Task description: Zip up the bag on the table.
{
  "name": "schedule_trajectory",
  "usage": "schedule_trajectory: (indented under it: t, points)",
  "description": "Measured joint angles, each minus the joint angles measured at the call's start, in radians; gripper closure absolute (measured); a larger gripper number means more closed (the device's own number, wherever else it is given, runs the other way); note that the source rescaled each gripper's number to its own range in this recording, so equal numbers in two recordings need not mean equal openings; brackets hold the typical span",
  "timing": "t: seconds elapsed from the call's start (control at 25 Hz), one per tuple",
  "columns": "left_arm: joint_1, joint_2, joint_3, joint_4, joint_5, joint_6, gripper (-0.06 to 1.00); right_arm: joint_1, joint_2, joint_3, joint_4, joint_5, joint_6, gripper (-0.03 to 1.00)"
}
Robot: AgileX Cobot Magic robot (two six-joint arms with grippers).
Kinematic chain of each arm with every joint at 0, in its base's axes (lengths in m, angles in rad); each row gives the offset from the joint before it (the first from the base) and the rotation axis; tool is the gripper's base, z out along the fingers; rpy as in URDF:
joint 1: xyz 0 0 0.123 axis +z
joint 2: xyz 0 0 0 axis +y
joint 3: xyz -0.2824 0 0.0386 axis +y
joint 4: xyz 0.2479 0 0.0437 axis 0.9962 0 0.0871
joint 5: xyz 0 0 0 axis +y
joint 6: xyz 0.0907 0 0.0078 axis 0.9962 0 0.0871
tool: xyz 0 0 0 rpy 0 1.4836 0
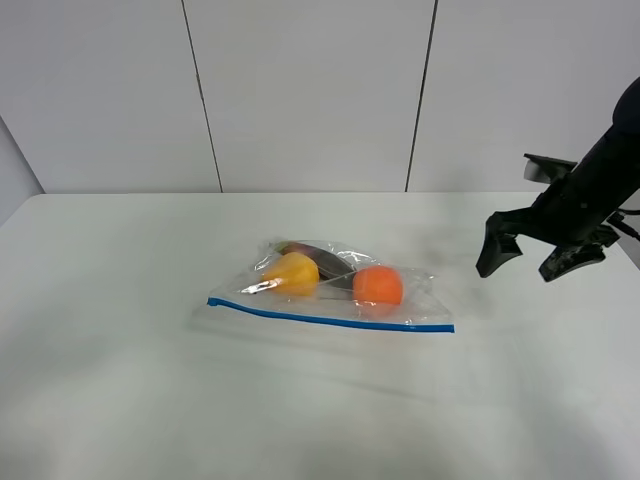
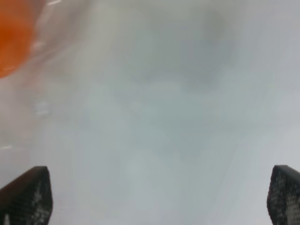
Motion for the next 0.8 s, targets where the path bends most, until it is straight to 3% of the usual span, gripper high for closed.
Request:
schedule_trajectory:
  t: [0.08,0.2,0.36,0.56,0.8]
  points:
    - [0.0,0.0,0.0,0.0,0.0,0.0,-0.05,-0.001,0.0,-0.037,-0.09,0.012,0.033,-0.03]
    - [0.0,0.0,0.0,0.0,0.0,0.0,-0.05,-0.001,0.0,-0.052,-0.144,0.077,0.048,-0.03]
    - [0.0,0.0,0.0,0.0,0.0,0.0,-0.05,-0.001,-0.003,-0.052,-0.155,0.172,0.055,-0.03]
    - [0.0,0.0,0.0,0.0,0.0,0.0,-0.05,-0.001,-0.074,-0.013,-0.156,0.177,0.065,-0.03]
    - [0.0,0.0,0.0,0.0,0.0,0.0,-0.05,-0.001,-0.287,0.157,-0.163,0.178,0.069,-0.03]
